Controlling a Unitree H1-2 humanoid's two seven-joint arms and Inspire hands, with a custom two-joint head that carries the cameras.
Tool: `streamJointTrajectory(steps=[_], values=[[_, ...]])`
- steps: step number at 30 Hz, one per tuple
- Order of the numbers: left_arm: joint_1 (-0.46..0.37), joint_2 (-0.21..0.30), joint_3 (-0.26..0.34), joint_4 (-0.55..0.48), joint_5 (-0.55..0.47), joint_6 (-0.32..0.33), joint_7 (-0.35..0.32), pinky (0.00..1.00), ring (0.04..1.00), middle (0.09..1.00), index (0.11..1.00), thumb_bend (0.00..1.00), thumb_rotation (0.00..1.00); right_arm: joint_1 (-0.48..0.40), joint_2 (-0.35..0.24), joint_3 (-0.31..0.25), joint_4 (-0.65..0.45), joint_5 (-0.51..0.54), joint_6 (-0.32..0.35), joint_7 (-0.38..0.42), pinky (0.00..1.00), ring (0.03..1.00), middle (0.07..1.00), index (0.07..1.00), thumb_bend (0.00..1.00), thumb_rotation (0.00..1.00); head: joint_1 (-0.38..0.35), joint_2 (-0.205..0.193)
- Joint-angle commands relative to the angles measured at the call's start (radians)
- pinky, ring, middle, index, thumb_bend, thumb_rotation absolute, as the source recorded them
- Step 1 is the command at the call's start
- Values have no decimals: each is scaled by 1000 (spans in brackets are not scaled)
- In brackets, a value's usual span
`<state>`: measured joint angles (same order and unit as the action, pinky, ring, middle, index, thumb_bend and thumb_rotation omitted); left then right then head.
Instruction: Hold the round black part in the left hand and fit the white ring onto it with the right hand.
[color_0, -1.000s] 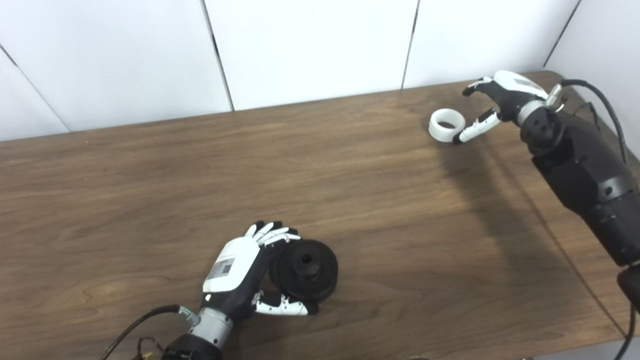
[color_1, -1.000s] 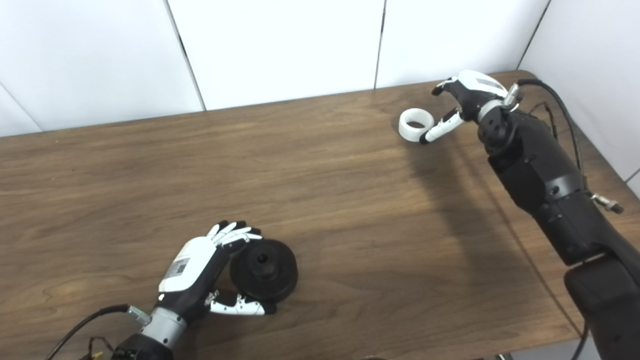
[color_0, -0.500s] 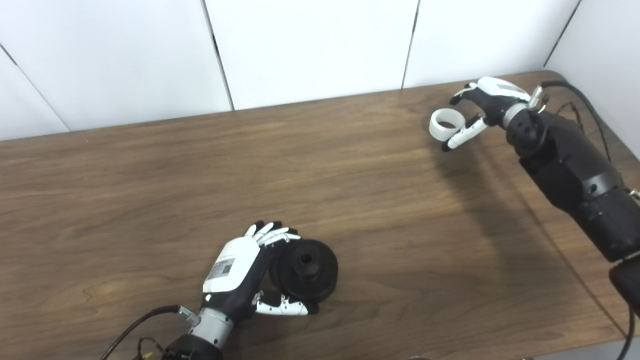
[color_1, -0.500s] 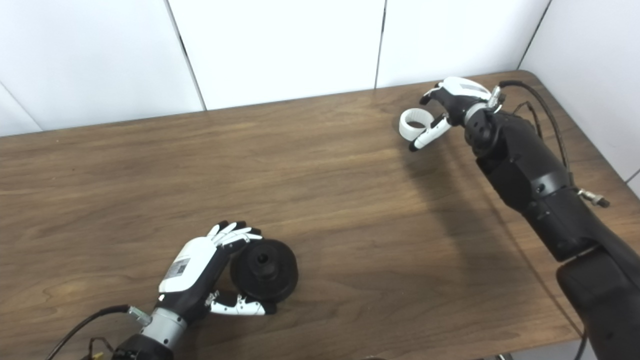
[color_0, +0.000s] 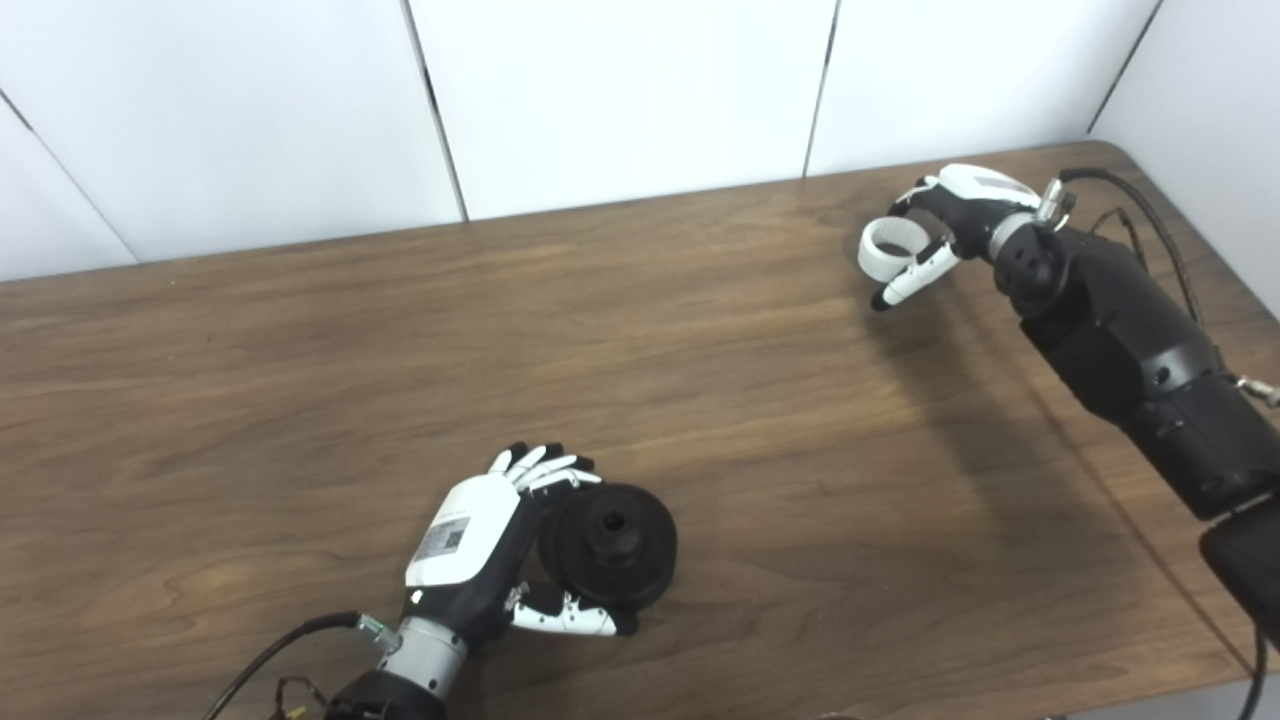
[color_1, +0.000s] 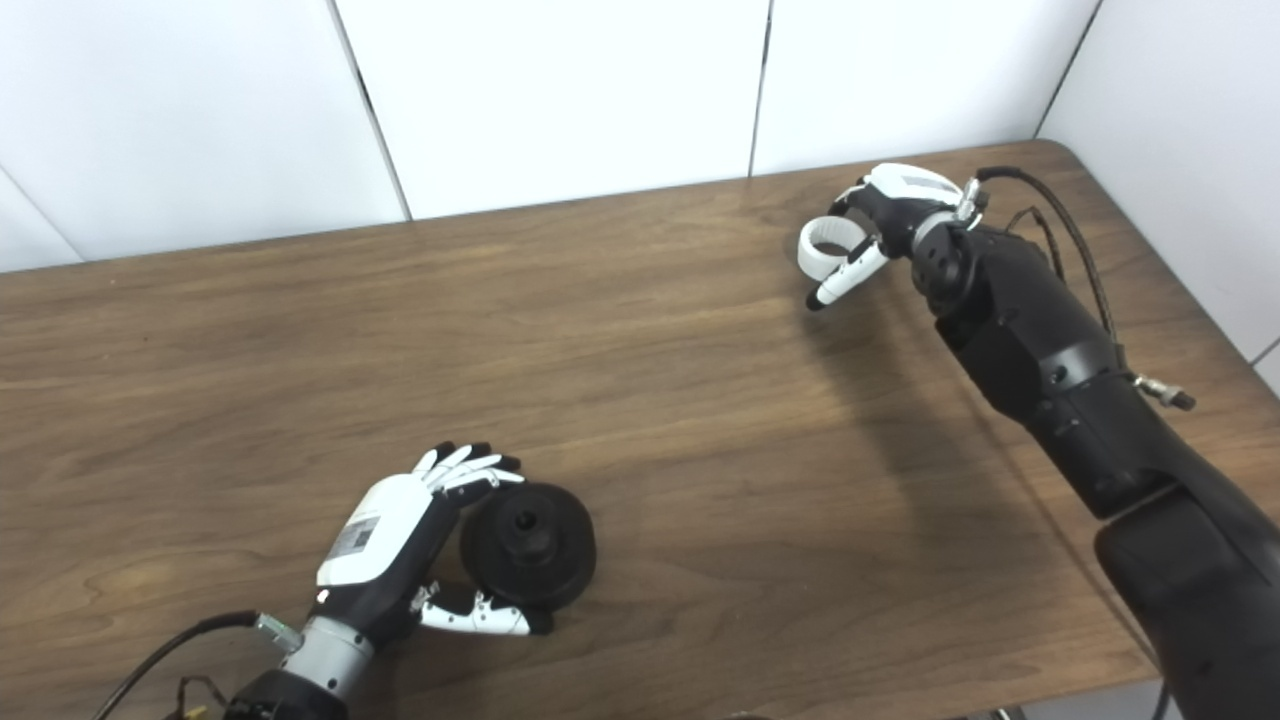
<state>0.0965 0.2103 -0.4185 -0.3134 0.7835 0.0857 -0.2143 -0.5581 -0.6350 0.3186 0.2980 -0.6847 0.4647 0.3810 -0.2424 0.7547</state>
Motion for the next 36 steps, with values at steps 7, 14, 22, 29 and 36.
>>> streamJointTrajectory(steps=[7,14,22,29,36], values=[[12,16,-10,-10,22,13,-30,1000,939,854,488,518,67,-43,-30,-22,-21,-16,-1,-10,1000,1000,986,830,879,347,-1,6],[11,20,-12,-12,32,12,-31,1000,934,853,488,518,66,-42,-30,-22,-26,-20,-2,-6,1000,1000,970,809,852,347,-3,9],[11,19,-12,-13,25,11,-32,1000,936,854,488,518,66,-40,-25,-22,-31,-25,1,1,1000,1000,935,756,825,332,-2,13],[11,18,-12,-18,25,15,-35,1000,935,854,487,518,66,-40,-22,-26,-33,-33,4,23,998,1000,930,738,786,304,-2,15],[10,19,-12,-23,33,14,-39,1000,931,855,488,518,67,-35,-14,-31,-37,-41,4,28,992,997,924,726,772,283,-1,16]])
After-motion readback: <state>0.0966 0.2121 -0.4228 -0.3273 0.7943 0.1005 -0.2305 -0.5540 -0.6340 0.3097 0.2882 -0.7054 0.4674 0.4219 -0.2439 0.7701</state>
